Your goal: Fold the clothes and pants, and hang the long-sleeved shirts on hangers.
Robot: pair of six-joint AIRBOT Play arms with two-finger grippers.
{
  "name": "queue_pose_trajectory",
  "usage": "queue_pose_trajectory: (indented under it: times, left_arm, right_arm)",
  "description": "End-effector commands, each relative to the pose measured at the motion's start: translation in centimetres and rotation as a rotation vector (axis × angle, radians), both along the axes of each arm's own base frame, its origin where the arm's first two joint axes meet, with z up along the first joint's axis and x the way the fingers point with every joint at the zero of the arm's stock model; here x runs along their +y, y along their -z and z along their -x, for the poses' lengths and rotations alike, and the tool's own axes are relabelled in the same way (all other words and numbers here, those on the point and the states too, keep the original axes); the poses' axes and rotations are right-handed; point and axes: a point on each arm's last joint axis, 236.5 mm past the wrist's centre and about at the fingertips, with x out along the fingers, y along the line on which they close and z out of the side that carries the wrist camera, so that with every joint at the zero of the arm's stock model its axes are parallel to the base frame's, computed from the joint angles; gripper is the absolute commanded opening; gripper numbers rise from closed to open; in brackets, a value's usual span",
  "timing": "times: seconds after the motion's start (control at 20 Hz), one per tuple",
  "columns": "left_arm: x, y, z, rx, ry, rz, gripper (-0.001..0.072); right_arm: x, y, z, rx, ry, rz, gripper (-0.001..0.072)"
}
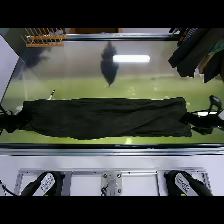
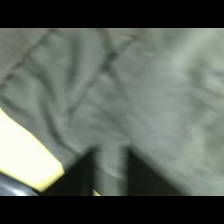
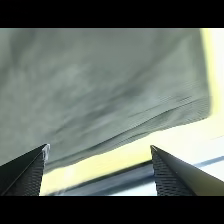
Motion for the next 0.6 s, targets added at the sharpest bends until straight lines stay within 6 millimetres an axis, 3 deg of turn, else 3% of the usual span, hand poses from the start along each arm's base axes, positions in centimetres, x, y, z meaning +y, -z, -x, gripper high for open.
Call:
queue_pose_trajectory:
  times: [0.0,0.1,0.35,0.55]
  left_arm:
    - [-4.8,-3.1,-1.4,-0.078,0.146,-0.029,0.0015]
    - [-9.0,-3.7,-1.9,-0.091,0.254,-0.018,0.0015]
    - [-19.7,-4.1,-1.5,-0.105,0.494,0.036,0.0015]
    - [-24.9,-4.4,-0.5,-0.114,0.577,0.082,0.0015]
  right_arm:
    - [-5.4,-2.2,0.1,0.022,0.038,-0.022,0.0706]
    - [-7.1,-0.5,-0.2,0.045,0.037,-0.136,0.0706]
    - [-9.2,5.6,-1.9,0.029,0.037,-0.367,0.0706]
    - [-8.6,8.5,-3.9,-0.005,-0.023,-0.465,0.0706]
